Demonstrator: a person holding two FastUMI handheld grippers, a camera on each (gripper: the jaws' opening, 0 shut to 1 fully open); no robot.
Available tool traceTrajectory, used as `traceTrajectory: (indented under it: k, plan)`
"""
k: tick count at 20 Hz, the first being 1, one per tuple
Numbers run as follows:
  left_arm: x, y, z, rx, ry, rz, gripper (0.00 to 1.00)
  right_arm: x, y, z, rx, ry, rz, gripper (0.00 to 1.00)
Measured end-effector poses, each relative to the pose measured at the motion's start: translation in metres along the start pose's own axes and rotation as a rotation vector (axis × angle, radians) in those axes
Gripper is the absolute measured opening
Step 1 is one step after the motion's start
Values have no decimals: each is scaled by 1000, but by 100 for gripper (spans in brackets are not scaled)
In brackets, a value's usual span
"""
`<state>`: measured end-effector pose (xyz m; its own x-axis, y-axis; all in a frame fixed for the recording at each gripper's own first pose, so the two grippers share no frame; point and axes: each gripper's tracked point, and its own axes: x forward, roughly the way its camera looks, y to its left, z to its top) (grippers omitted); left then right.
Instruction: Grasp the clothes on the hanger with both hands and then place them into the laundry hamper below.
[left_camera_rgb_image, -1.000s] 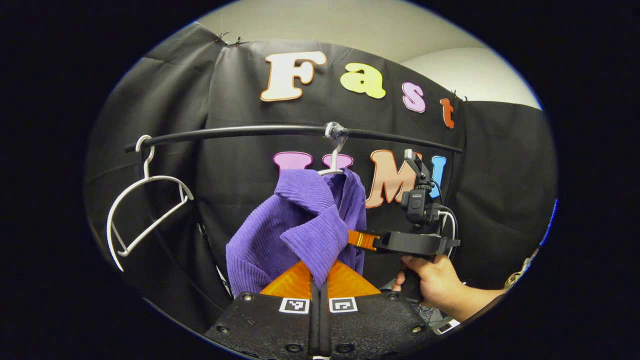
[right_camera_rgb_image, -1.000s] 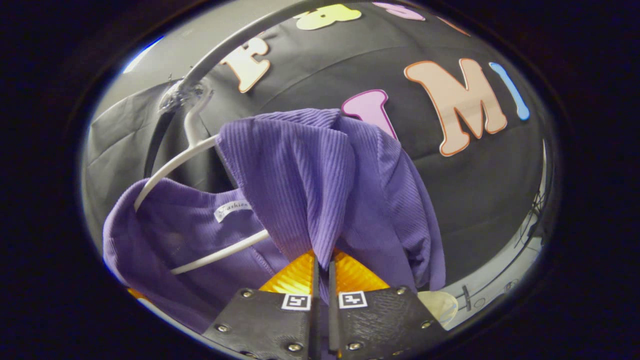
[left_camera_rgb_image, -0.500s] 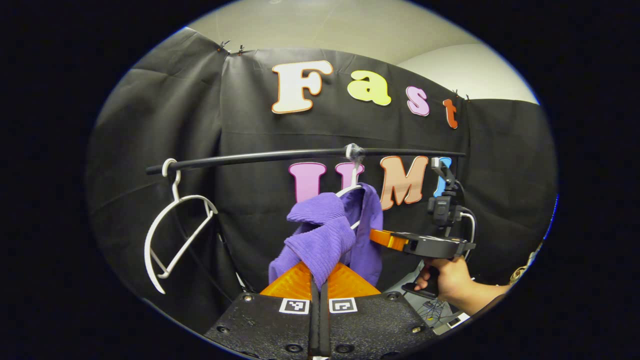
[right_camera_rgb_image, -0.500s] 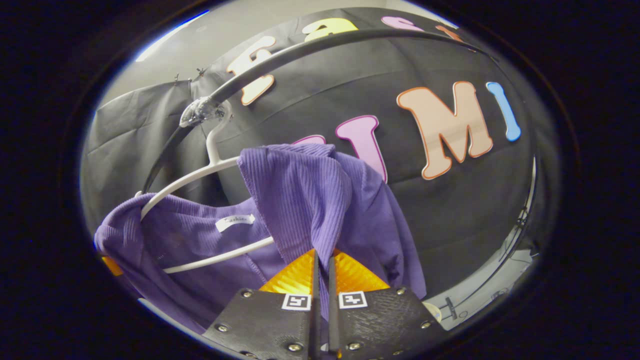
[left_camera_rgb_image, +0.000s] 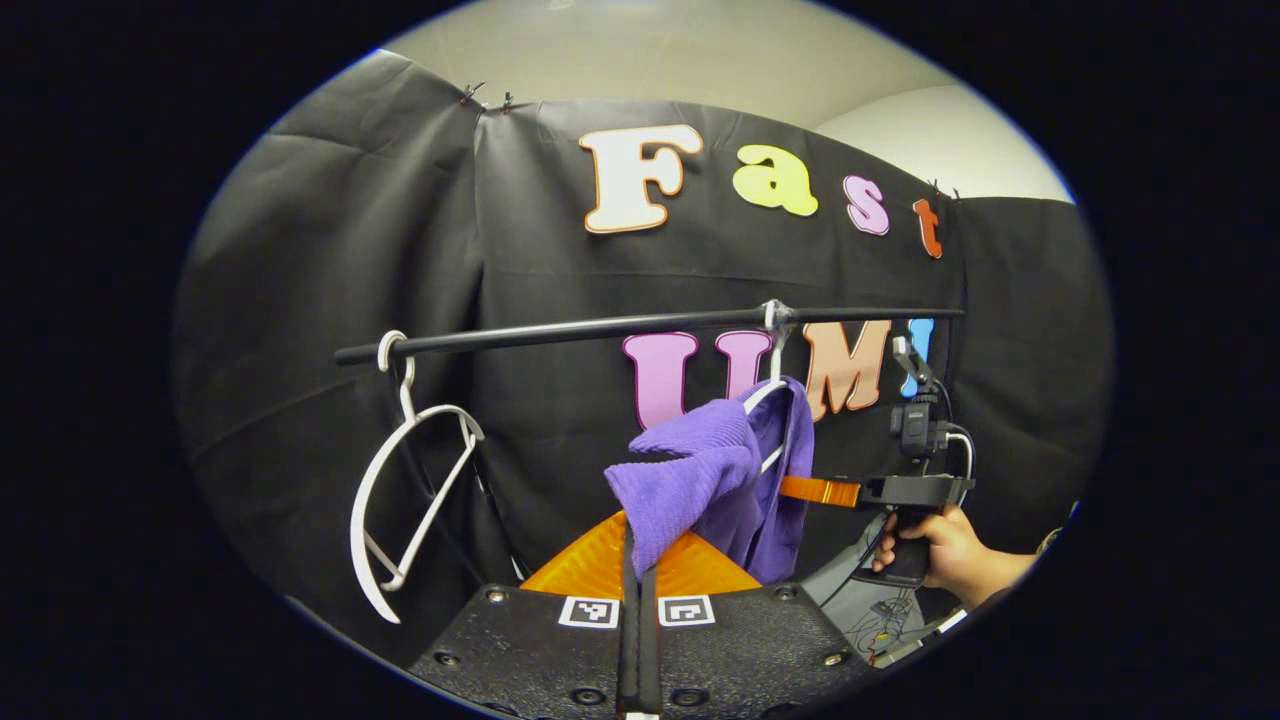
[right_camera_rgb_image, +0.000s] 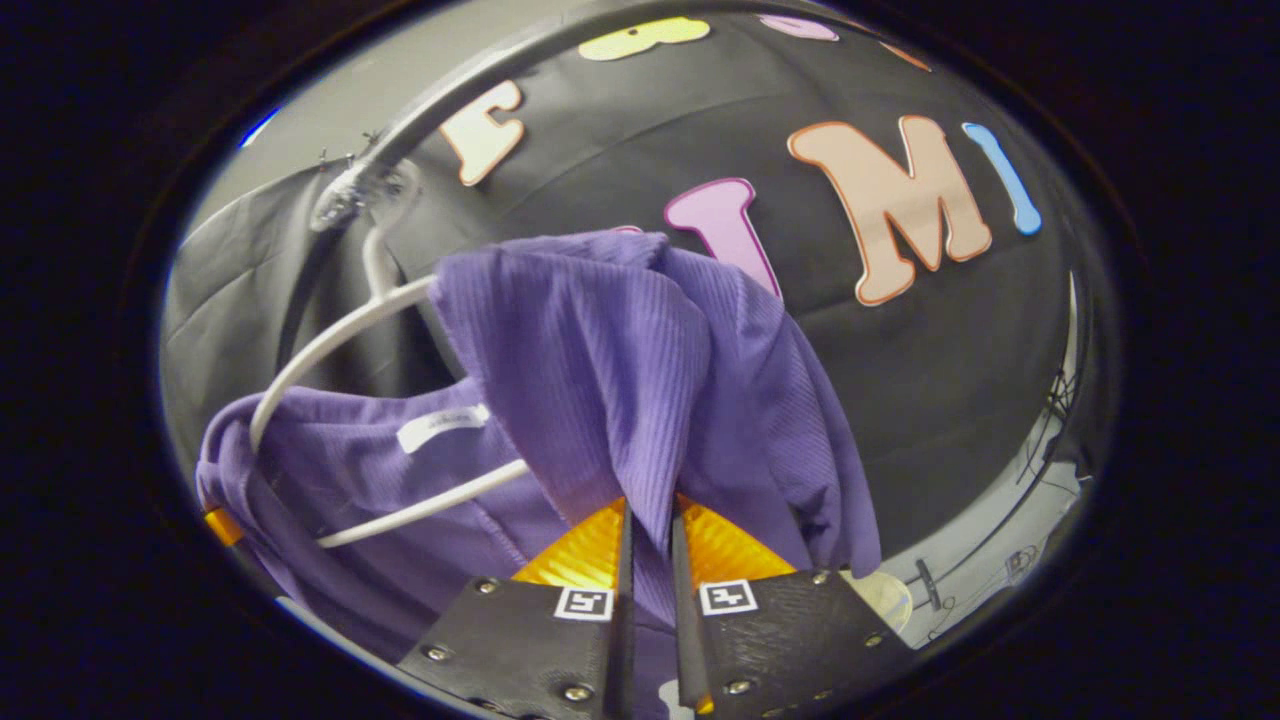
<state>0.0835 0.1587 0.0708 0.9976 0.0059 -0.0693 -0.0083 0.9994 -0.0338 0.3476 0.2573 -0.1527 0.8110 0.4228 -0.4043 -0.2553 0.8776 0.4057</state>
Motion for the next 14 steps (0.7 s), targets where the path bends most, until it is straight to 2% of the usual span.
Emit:
traceTrajectory:
  k: [2,4,5,6,8,9,14]
  plan:
    - [2,8,0,-4,5,5,0,8,-5,-2,-18,14,-47,19]
    - [6,14,2,-3,2,8,0,16,4,-4,-60,31,-48,19]
    - [9,21,0,7,7,16,0,17,4,-2,-83,14,-64,7]
    - [11,26,0,10,8,21,0,19,6,-1,-104,-1,-63,1]
    - [14,33,2,9,5,26,0,12,-5,7,-177,-59,-120,4]
    - [14,38,2,12,6,29,0,7,-7,11,-208,-91,-133,0]
    - [23,64,14,23,-7,82,0,-7,-26,42,-281,-226,-263,0]
